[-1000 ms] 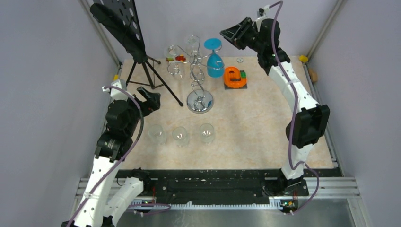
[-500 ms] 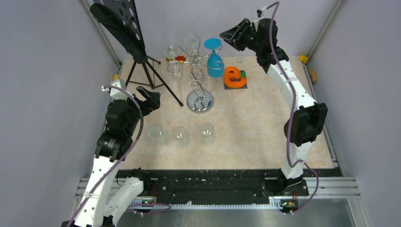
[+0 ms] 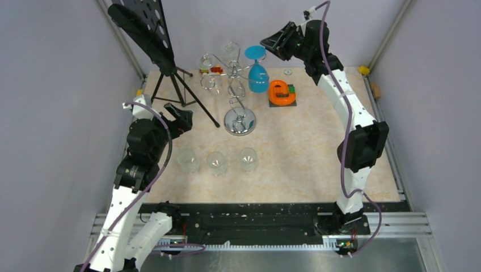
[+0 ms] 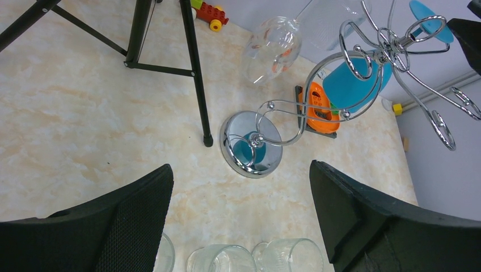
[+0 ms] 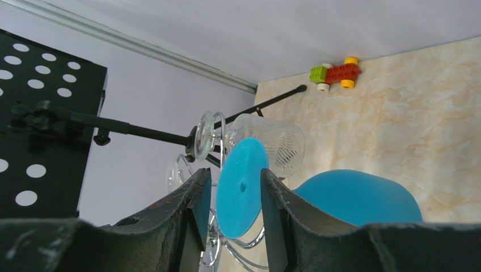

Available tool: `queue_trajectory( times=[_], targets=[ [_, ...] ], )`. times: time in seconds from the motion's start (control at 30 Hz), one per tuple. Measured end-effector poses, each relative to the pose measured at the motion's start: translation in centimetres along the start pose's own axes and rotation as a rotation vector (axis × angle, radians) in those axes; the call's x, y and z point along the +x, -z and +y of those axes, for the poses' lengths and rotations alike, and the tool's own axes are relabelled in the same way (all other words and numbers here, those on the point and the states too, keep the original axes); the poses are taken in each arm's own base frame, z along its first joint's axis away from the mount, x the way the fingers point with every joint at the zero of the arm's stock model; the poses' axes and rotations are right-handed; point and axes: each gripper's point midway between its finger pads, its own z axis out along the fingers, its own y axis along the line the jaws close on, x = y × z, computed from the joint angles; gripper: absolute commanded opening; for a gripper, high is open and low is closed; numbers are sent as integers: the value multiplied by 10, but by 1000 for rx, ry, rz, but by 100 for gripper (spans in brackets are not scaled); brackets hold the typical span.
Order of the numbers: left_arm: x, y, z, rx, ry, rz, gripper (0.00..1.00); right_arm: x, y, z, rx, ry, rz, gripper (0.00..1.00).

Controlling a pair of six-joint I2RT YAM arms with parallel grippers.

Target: Take the wine glass off the wine glass rack

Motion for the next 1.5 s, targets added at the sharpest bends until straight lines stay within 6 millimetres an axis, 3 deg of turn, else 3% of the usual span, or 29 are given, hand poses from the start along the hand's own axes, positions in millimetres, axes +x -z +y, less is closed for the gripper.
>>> queue_trajectory(
  times=[0.23,0.63,0.93,1.1,1.5],
  targets=[
    [1,-1,1,-4,4,0,93,11,-9,-10,30,0,16,35],
    [2,-1,3,-10,16,2,93,13,-10,-6,23,10,11,26],
    [-1,4,2,-1,22,-12,93,26,-13,3,8,13,32,24],
    [0,4,2,-1,24,-11,93,28,-13,3,10,12,39,0],
    [0,6,2,2,25,-17,93,20,-10,-5,69,-8,-24,0]
  ],
)
